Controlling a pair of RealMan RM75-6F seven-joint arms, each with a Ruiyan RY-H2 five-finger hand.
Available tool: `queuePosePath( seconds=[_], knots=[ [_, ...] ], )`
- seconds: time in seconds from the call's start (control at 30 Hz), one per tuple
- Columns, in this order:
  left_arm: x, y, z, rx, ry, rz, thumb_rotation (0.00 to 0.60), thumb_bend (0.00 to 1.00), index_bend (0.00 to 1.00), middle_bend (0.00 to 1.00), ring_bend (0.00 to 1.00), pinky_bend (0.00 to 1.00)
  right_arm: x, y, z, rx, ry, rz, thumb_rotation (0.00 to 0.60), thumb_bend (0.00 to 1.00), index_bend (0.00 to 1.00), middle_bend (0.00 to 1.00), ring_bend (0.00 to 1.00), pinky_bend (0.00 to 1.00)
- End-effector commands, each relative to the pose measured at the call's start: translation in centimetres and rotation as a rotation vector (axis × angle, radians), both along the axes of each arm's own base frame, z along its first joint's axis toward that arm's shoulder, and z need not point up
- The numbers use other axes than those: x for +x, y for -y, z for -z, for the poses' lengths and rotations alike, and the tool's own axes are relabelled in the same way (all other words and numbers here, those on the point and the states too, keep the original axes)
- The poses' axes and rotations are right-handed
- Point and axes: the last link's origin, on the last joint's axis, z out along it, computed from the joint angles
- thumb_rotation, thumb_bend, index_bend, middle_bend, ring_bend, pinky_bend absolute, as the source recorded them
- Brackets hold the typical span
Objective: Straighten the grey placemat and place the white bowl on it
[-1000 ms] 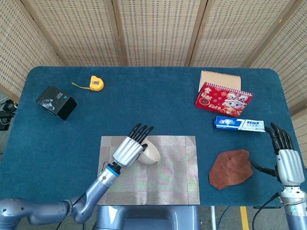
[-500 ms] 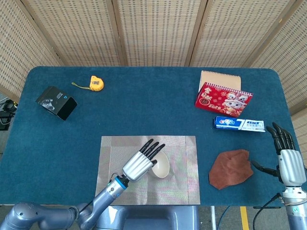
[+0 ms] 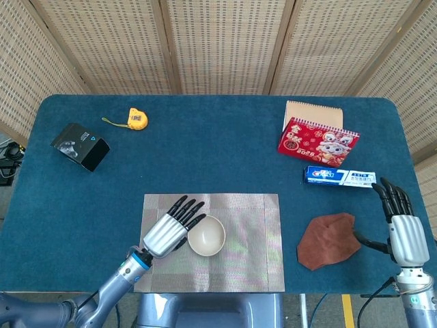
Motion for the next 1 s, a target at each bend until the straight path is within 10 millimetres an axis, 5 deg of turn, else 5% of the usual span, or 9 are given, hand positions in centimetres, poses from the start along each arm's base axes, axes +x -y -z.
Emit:
queuePosePath(
  seconds=[0.03, 0.4, 0.7, 1.0],
  knots=[
    [-1.7, 0.5, -2.1, 0.035, 0.011, -0.048, 0.6, 0.3, 0.13, 0.0, 0.0, 0.0, 0.0, -0.1, 0.3, 0.004, -0.009, -0.001, 0.6, 0.11, 0.11, 0.0, 0.0, 0.0],
    [-7.2, 2.0, -9.2, 0.189, 0.035, -0.25, 0.6, 0.29, 0.09, 0.0, 0.0, 0.0, 0.0, -0.2, 1.0, 0.025, -0.058, 0.007, 0.6, 0.1, 0.11, 0.0, 0.0, 0.0],
    [-13.1, 5.2, -15.6, 0.345, 0.0, -0.487, 0.6, 0.17, 0.02, 0.0, 0.0, 0.0, 0.1, -0.5, 1.9, 0.051, -0.103, 0.02, 0.6, 0.1, 0.11, 0.0, 0.0, 0.0],
    [-15.2, 6.4, -18.3, 0.404, 0.03, -0.577, 0.6, 0.17, 0.02, 0.0, 0.0, 0.0, 0.3, -0.7, 3.0, 0.081, -0.14, 0.023, 0.6, 0.1, 0.1, 0.0, 0.0, 0.0]
  ],
)
